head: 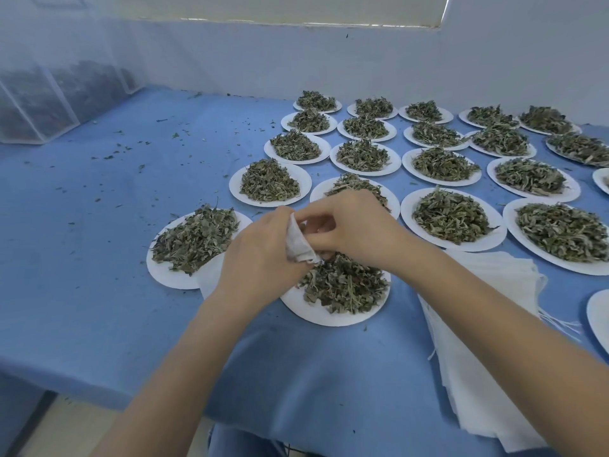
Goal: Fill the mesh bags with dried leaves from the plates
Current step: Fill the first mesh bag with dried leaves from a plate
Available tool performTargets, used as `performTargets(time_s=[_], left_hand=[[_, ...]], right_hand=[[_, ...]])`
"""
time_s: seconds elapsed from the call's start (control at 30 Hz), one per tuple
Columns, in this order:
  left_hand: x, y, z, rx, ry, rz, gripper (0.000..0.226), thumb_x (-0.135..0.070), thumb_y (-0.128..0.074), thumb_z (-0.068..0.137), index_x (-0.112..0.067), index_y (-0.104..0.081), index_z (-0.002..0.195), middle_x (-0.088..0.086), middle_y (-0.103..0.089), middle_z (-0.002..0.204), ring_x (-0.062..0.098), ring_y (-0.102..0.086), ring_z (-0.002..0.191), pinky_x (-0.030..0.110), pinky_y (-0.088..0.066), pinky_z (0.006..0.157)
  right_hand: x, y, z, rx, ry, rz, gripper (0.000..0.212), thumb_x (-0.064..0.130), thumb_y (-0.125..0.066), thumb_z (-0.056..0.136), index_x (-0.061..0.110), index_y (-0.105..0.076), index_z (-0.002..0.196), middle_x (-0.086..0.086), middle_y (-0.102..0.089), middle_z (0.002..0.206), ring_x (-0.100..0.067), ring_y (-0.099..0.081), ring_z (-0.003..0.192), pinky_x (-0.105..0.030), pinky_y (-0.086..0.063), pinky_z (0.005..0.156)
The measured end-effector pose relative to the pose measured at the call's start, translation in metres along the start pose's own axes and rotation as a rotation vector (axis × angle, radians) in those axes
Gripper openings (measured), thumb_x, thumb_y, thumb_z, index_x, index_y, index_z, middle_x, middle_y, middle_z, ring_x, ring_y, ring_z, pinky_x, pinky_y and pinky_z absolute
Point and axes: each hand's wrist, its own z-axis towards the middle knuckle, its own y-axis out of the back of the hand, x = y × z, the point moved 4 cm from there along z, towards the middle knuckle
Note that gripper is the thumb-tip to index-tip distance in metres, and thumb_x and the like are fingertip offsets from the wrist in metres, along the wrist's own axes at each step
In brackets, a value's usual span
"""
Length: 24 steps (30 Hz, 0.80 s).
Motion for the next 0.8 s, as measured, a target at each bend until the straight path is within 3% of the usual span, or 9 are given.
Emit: performTargets(time_s=[0.13,0.3,0.4,0.53,0.6,0.7,0.8], left_hand=[[0.001,0.003,0.002,-0.014,-0.008,0.045,0.037,-0.039,-0.06,0.067,-0.017,-0.049,0.095,-0.009,-0.053,0.079,0.017,-0.051,0.074,0.031,-0.039,0.055],[-0.003,0.002,0.0,-0.022,-0.017,-0.037,0.034,-0.034,-0.066,0.067,-0.021,-0.052,0.095,-0.012,-0.054,0.075,0.017,-0.054,0.073,0.034,-0.044,0.061],[-0.003,-0.001,-0.002,0.008,-0.017,-0.008,0.029,-0.036,-0.062,0.07,-0.025,-0.051,0.095,-0.014,-0.051,0.073,0.014,-0.052,0.073,0.03,-0.041,0.06],[0.004,0.002,-0.002,0.025,0.004,0.089,0.032,-0.034,-0.062,0.071,-0.024,-0.05,0.099,-0.009,-0.052,0.081,0.019,-0.052,0.077,0.031,-0.037,0.06],[0.006,0.002,-0.002,0.043,0.026,0.096,0.033,-0.031,-0.064,0.071,-0.024,-0.05,0.1,-0.008,-0.052,0.084,0.02,-0.05,0.08,0.031,-0.036,0.061],[0.005,0.001,-0.002,0.07,0.031,0.11,0.032,-0.031,-0.064,0.072,-0.025,-0.049,0.101,-0.008,-0.05,0.085,0.021,-0.051,0.081,0.031,-0.035,0.062],[0.004,0.0,-0.002,0.071,0.032,0.113,0.033,-0.031,-0.064,0.073,-0.024,-0.05,0.102,-0.007,-0.05,0.086,0.022,-0.052,0.084,0.032,-0.037,0.065]], right_hand=[[-0.006,0.001,0.0,0.048,-0.063,0.126,0.029,0.01,-0.073,0.077,0.021,-0.069,0.103,0.005,-0.074,0.08,0.007,-0.062,0.066,-0.015,-0.051,0.07],[-0.004,-0.005,0.001,0.068,-0.03,0.022,0.016,0.009,-0.068,0.08,0.022,-0.07,0.088,0.014,-0.067,0.069,0.007,-0.057,0.067,-0.007,-0.043,0.062],[-0.003,-0.004,0.001,0.109,0.023,-0.033,0.014,0.018,-0.07,0.081,0.031,-0.074,0.081,0.018,-0.057,0.052,0.002,-0.049,0.054,-0.009,-0.037,0.055],[-0.021,0.018,-0.003,0.105,-0.072,0.035,0.016,0.026,-0.073,0.08,0.036,-0.072,0.093,0.014,-0.071,0.079,0.008,-0.058,0.064,-0.009,-0.044,0.065],[-0.033,0.027,-0.004,0.124,-0.133,-0.196,0.02,0.035,-0.071,0.081,0.035,-0.07,0.1,0.011,-0.07,0.09,0.008,-0.055,0.068,-0.008,-0.041,0.064],[-0.044,0.024,-0.003,0.225,-0.239,-0.619,0.046,0.055,-0.061,0.082,0.032,-0.059,0.122,0.007,-0.065,0.106,-0.007,-0.054,0.087,-0.024,-0.043,0.07],[-0.046,0.01,0.0,0.248,-0.285,-0.702,0.051,0.064,-0.056,0.079,0.033,-0.06,0.12,0.006,-0.065,0.102,-0.015,-0.056,0.094,-0.027,-0.041,0.065]])
